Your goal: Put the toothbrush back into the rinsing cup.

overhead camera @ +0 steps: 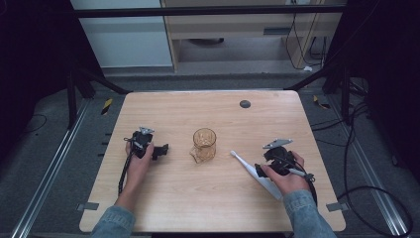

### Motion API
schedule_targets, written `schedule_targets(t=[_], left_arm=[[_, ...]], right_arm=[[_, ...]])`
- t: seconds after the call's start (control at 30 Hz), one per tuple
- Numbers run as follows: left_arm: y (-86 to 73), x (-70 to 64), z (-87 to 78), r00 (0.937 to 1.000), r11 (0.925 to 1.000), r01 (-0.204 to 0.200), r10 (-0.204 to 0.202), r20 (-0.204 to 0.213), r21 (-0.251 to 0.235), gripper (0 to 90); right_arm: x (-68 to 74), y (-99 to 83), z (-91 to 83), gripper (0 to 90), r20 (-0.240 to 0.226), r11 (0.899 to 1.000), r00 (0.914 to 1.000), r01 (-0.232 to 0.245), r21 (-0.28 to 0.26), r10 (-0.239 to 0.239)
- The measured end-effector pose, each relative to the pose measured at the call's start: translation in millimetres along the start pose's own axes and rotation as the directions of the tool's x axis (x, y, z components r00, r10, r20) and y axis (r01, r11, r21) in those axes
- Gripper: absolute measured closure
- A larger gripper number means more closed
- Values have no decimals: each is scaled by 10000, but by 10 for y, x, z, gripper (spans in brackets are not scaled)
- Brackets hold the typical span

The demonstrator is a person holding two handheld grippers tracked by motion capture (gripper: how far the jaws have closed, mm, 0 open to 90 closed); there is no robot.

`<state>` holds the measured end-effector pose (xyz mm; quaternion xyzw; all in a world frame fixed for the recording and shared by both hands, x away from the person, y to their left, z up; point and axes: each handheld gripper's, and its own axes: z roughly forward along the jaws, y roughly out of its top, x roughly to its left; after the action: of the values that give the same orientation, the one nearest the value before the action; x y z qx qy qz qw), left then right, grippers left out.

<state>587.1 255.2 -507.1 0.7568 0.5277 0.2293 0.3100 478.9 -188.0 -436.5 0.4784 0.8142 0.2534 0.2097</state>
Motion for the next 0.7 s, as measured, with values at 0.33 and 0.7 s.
schedule_targets(t=[0.33, 0.7], left_arm=[[0, 3, 0, 10000, 10000, -7, 7, 28, -1, 0], [1, 3, 0, 10000, 10000, 0, 0, 25, 2, 0]], right_arm=[[136, 47, 69, 267, -115, 9998, 9999, 1, 193, 2], [130, -15, 20, 312, -87, 9966, 9998, -169, 805, 177]])
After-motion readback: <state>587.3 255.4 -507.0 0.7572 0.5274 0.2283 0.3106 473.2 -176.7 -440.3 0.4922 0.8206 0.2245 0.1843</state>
